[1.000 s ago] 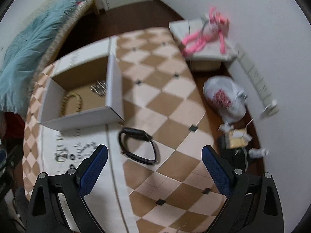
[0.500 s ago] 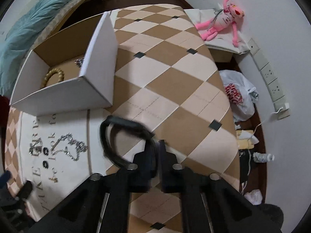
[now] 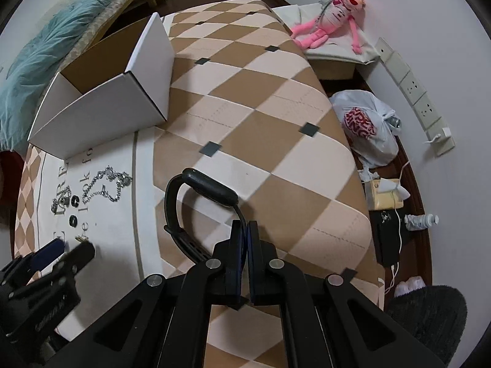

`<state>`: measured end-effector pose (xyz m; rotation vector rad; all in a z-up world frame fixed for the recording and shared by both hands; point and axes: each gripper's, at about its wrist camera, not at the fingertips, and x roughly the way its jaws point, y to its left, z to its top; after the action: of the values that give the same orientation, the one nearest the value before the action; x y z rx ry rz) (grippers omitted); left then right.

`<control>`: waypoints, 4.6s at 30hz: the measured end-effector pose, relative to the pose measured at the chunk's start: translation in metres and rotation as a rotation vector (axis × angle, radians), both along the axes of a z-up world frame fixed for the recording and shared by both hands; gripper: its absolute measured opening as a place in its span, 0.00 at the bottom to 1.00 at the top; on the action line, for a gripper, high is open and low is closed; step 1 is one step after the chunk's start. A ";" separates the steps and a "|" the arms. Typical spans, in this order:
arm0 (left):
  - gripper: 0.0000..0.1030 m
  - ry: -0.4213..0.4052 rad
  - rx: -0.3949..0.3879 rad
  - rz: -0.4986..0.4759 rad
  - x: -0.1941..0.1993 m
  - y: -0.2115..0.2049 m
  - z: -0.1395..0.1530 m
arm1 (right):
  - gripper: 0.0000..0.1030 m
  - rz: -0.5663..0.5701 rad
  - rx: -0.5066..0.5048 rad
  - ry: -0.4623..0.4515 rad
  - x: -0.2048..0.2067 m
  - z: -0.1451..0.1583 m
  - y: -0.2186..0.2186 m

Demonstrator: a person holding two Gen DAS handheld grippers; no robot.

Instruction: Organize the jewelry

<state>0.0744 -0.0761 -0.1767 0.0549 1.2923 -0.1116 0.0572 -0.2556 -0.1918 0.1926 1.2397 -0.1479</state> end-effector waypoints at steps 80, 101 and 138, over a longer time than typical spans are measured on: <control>0.97 -0.210 0.010 0.090 0.114 0.071 0.109 | 0.93 0.186 -0.085 -0.094 0.120 0.109 0.066; 0.97 -0.129 0.114 0.127 0.055 0.097 0.057 | 0.89 0.209 0.032 -0.030 0.067 0.039 0.085; 0.49 -0.059 -0.010 -0.016 0.051 0.052 0.003 | 0.06 0.065 0.018 -0.055 0.042 0.008 0.033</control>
<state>0.1251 -0.0246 -0.1734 0.0593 1.2321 -0.1290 0.0991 -0.2231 -0.1840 0.1712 1.1912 -0.0746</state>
